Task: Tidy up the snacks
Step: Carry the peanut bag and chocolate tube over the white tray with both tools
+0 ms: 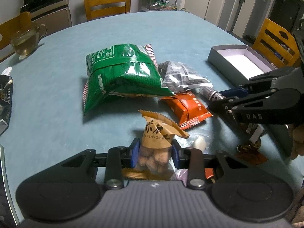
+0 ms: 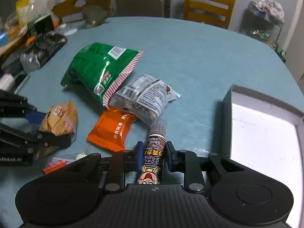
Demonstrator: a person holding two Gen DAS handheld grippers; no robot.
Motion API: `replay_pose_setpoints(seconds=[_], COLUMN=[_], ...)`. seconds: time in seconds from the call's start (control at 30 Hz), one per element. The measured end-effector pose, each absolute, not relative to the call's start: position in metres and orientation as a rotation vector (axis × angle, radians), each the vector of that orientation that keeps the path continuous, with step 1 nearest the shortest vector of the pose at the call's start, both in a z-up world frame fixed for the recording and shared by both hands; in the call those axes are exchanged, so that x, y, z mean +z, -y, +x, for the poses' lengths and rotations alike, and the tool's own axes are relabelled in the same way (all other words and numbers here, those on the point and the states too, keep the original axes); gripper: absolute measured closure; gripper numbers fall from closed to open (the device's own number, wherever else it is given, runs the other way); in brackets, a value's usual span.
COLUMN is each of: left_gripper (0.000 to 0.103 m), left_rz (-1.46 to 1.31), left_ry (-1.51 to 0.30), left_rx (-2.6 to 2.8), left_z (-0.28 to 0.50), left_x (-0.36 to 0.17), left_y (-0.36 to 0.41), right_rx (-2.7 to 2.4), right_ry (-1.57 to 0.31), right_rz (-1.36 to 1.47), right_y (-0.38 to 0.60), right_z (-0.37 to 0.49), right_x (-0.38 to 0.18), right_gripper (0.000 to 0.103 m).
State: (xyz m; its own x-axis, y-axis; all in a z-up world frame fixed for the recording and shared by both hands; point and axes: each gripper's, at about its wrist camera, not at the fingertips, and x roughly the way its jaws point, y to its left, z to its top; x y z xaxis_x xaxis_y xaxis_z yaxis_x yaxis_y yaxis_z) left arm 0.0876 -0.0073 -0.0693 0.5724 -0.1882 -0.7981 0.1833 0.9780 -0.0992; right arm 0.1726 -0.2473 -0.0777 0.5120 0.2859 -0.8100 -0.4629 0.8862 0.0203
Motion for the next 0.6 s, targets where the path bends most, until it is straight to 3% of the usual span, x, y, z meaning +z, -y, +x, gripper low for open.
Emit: replay_pose_setpoints(seconds=[0.6], left_gripper=[0.072], left_rz=[0.015], left_ry=[-0.856], left_rx=[-0.2], left_z=[0.072], left_x=[-0.031], left_y=[0.025], right_rx=[0.484], right_ry=[-0.772], right_rz=[-0.049], right_y=[0.281], right_z=[0.14], right_x=[-0.021], right_gripper=[0.08])
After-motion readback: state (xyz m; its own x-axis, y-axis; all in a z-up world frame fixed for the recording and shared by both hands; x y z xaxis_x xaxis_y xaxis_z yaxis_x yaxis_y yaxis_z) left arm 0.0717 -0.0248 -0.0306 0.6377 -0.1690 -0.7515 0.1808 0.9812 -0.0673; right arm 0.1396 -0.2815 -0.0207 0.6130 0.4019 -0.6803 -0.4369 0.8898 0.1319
